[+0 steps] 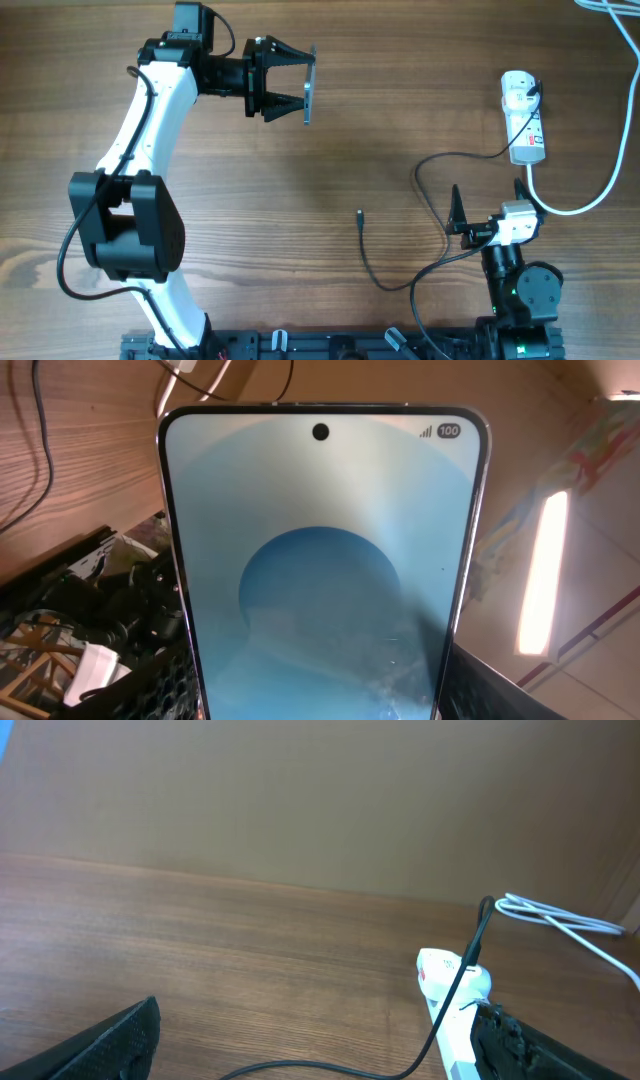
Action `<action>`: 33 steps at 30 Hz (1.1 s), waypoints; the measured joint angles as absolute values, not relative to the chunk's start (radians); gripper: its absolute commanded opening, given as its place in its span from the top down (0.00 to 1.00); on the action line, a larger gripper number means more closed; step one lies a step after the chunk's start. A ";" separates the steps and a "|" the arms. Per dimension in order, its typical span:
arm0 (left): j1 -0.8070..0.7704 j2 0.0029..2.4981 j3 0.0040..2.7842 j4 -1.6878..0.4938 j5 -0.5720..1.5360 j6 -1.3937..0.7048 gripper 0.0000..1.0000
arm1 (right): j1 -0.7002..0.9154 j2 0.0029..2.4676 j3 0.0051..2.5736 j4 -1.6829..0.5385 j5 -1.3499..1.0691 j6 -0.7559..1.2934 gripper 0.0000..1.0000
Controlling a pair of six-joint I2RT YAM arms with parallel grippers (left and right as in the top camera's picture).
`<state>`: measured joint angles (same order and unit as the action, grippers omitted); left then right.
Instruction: Plug charger to phone and switch on socket
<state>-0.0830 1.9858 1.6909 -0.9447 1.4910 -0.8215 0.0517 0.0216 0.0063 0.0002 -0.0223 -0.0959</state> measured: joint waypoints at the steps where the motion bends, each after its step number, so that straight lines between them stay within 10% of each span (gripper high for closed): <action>1: -0.083 1.986 1.691 -0.945 1.491 -0.822 0.28 | 0.052 0.022 0.006 0.000 -0.022 -0.096 0.00; 27: -0.083 1.986 1.691 -0.945 1.491 -0.822 0.27 | 0.052 0.022 0.006 0.000 -0.022 -0.096 0.00; 33: -0.083 1.986 1.691 -0.945 1.491 -0.822 0.28 | 0.052 0.022 0.006 0.107 -0.345 0.097 0.00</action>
